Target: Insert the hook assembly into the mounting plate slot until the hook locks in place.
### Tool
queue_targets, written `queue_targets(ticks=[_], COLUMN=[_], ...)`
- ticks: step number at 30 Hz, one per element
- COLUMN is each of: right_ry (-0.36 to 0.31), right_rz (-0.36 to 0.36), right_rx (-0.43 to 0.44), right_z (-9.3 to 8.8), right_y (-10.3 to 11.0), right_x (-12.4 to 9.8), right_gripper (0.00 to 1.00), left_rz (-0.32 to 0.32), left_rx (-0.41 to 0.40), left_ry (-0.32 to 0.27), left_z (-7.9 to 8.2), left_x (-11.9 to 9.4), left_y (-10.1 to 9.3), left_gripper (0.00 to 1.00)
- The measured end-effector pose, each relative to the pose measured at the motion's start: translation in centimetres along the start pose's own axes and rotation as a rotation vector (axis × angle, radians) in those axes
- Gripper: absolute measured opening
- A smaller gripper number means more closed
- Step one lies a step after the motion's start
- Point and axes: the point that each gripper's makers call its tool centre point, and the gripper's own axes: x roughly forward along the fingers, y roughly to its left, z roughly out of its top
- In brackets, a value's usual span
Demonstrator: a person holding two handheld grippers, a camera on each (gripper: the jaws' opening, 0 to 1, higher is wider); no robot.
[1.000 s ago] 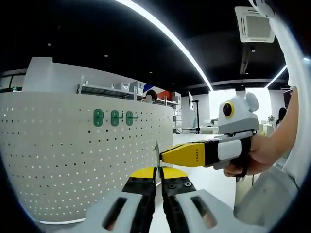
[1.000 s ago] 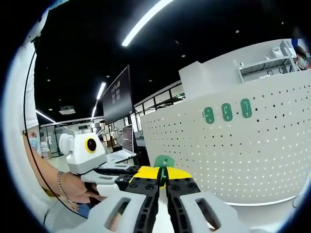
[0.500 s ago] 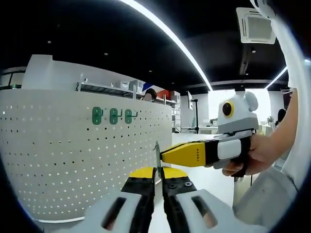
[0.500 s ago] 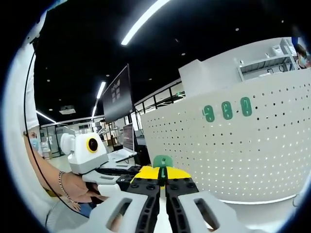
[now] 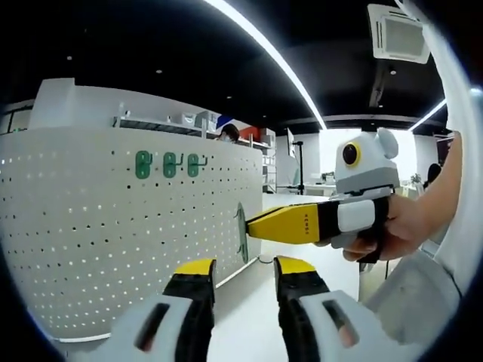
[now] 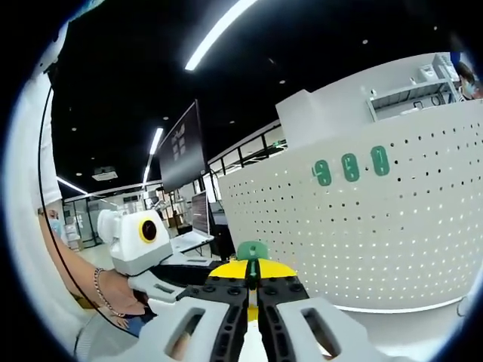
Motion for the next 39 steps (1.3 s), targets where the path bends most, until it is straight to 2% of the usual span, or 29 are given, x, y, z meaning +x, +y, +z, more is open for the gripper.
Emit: queue_targets(ticks=[3,7,12,26,39], right_ry=[-0.001,-0.002,-0.002,0.000,-0.018], right_rz=[0.003,0.008,0.007,-0.008,-0.134], right_rx=[0.005,0.011,0.012,-0.005,-0.077], right_z=[0.0,0.0,-0.1,0.3,3.1], right_y=[0.1,0.2,0.2,-0.2,-4.9], right_x=[0.0,0.0,0.0,0.0,-0.5], right_gripper=[0.00,0.00,0.00,0.00,0.00], left_rz=[-0.005,-0.008,-0.002,0.009,0.038], left_rx=[-0.001,-0.013,-0.013,-0.002,-0.018], left_ry=[0.008,0.013,0.014,0.012,0.006], left_z=[-0.2,-0.4,-0.5,-0.5,-0.5], left_x=[0.1,0.3,0.4,0.2,-0.5], left_y=[-0.2,-0.4,-0.4,-0.1,0.6], left_gripper=[0.48,0.66,0.78,0.76,0.74])
